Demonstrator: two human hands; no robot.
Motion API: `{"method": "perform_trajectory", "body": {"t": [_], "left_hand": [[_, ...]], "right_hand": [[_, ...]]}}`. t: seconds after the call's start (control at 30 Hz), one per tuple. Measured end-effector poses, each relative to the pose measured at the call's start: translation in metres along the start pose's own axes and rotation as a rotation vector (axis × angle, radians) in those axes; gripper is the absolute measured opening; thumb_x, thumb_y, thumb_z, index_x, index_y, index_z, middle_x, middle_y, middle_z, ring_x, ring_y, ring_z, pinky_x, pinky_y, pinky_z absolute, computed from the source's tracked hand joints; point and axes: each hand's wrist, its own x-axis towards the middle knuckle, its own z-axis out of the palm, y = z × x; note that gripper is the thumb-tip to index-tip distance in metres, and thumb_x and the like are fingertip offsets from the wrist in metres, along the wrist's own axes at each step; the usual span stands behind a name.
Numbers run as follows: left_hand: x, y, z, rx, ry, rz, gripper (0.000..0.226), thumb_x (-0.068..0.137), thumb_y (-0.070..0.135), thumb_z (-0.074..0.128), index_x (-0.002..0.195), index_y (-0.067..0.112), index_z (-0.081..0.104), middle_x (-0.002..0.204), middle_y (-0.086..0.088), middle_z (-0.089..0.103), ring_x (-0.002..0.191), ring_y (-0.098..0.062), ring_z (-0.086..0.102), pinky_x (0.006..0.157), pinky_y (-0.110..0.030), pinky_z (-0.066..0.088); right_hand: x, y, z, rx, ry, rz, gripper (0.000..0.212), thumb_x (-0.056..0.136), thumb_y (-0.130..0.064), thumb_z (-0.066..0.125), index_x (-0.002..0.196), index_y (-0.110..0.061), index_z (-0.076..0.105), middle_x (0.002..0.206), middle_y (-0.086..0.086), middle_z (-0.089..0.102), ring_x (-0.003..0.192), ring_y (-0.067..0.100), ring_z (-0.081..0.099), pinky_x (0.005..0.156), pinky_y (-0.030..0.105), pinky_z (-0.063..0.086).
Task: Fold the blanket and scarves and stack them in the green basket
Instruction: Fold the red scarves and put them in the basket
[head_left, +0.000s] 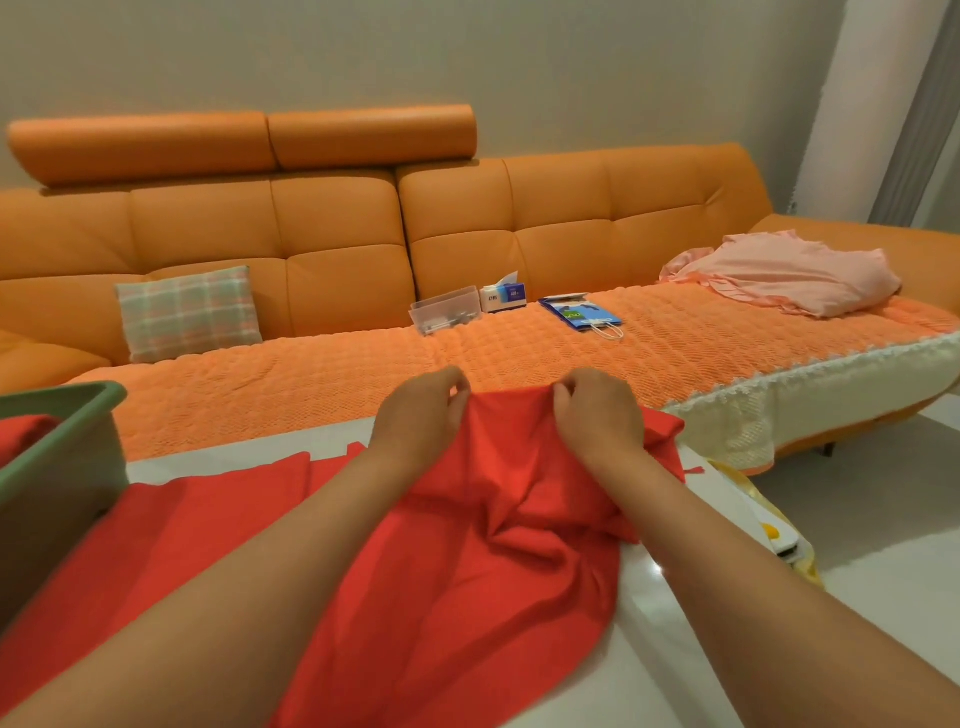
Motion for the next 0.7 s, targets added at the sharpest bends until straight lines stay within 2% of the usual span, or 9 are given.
{"method": "perform_trajectory", "body": {"t": [0.07,0.13,0.2,0.27,0.3,0.4,0.5,0.6,0.7], "left_hand": [[0.018,0.007,0.000,-0.109,-0.010,-0.042,0.008,0.099,0.024,0.050,0.101,0.023,0.058,0.082,-0.005,0.068,0.075,-0.026,0.061,0.062,-0.035,0.043],[0.029,0.012,0.003,-0.282,-0.043,-0.090,0.016,0.100,0.020,0.049,0.112,0.027,0.056,0.104,-0.009,0.071,0.091,-0.025,0.067,0.078,-0.037,0.051],[0.026,0.013,0.009,-0.388,-0.098,-0.139,0.036,0.101,0.013,0.046,0.134,0.029,0.047,0.137,-0.010,0.058,0.119,-0.024,0.059,0.096,-0.035,0.047],[0.011,0.006,0.016,-0.356,-0.131,-0.151,0.049,0.101,0.006,0.041,0.144,0.029,0.039,0.147,-0.007,0.049,0.132,-0.023,0.050,0.104,-0.036,0.043],[0.001,0.001,0.020,-0.311,-0.134,-0.139,0.050,0.100,0.004,0.040,0.144,0.029,0.040,0.147,-0.005,0.049,0.132,-0.023,0.049,0.105,-0.038,0.042],[-0.030,-0.014,0.032,-0.130,-0.203,-0.049,0.044,0.098,0.014,0.044,0.141,0.027,0.046,0.144,0.001,0.051,0.133,-0.021,0.047,0.110,-0.040,0.037],[-0.059,-0.015,0.039,0.043,-0.540,-0.034,0.052,0.102,0.044,0.038,0.152,0.029,0.031,0.160,0.002,0.028,0.148,-0.019,0.024,0.120,-0.042,0.020],[-0.075,-0.008,0.039,0.184,-0.616,-0.062,0.058,0.103,0.052,0.028,0.156,0.031,0.017,0.166,0.002,0.006,0.152,-0.018,0.002,0.123,-0.045,0.003],[-0.081,0.014,0.031,0.095,-0.421,-0.033,0.052,0.104,0.043,0.032,0.154,0.029,0.027,0.163,0.000,0.018,0.150,-0.017,0.014,0.122,-0.038,0.010]], "right_hand": [[0.012,-0.002,0.004,0.184,0.018,0.147,0.026,0.096,-0.022,0.051,0.100,-0.012,0.074,0.096,0.009,0.073,0.095,0.028,0.067,0.074,0.031,0.046],[0.019,-0.003,0.010,0.219,-0.002,0.178,0.032,0.096,-0.018,0.050,0.123,-0.010,0.065,0.115,0.012,0.069,0.111,0.031,0.062,0.090,0.034,0.046],[0.018,-0.003,0.017,0.151,-0.161,0.172,0.062,0.097,-0.017,0.051,0.154,-0.008,0.029,0.140,0.016,0.054,0.129,0.034,0.051,0.104,0.039,0.041],[0.011,-0.003,0.023,0.075,-0.331,0.081,0.089,0.095,-0.013,0.053,0.158,-0.013,-0.008,0.148,0.017,0.044,0.130,0.035,0.048,0.106,0.042,0.039],[0.008,-0.002,0.026,0.018,-0.381,0.005,0.091,0.093,-0.011,0.053,0.158,-0.017,-0.011,0.145,0.017,0.046,0.126,0.035,0.050,0.104,0.043,0.042],[0.000,0.004,0.026,-0.143,-0.370,-0.186,0.070,0.091,-0.008,0.049,0.156,-0.017,0.024,0.141,0.014,0.051,0.128,0.033,0.048,0.106,0.044,0.040],[-0.012,0.004,0.012,-0.043,-0.207,-0.324,0.037,0.087,0.000,0.050,0.116,-0.015,0.068,0.118,0.008,0.061,0.115,0.026,0.053,0.099,0.037,0.040],[-0.035,0.006,-0.017,0.052,-0.275,-0.403,0.033,0.078,0.006,0.050,0.075,-0.019,0.071,0.089,0.002,0.068,0.089,0.021,0.061,0.079,0.034,0.047],[-0.058,0.021,-0.042,-0.041,-0.423,-0.473,0.034,0.072,0.002,0.050,0.069,-0.028,0.068,0.080,-0.007,0.070,0.079,0.016,0.063,0.070,0.031,0.049]]}}
